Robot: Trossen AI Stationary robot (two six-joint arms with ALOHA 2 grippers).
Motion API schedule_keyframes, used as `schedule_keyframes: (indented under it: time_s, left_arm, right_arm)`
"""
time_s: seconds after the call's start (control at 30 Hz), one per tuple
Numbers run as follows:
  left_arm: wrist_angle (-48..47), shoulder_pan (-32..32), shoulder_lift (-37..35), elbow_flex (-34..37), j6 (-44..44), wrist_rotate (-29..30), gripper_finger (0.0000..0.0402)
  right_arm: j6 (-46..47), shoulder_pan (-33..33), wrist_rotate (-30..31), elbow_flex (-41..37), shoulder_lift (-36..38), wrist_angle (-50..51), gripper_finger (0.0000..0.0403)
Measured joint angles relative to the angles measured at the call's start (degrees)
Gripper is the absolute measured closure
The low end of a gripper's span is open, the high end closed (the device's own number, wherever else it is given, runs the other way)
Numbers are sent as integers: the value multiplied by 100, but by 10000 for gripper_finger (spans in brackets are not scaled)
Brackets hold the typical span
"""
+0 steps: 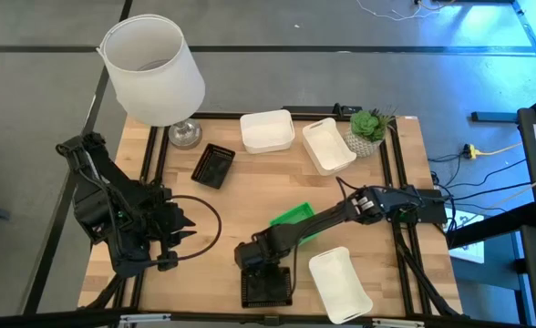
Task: Stack baskets by color
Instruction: Stack the bottom black bin on the top black bins
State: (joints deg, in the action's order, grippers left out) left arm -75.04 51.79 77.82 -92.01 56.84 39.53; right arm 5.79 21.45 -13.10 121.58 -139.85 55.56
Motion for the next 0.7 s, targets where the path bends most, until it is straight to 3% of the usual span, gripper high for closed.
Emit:
schedule_keyframes:
  time_s: [0.23, 0.43, 0.7]
  left_arm:
    - [-52, 0, 0, 0, -207, 0, 325]
    - [-129, 0, 2, 0, -668, 0, 325]
    - [-147, 0, 2, 0, -906, -120, 325]
  right_arm:
    - [292, -71, 21, 0, -6, -228, 391]
    - [286, -199, 670, 98, 158, -5, 399]
    - [147, -415, 1663, 1353, 214, 883, 401]
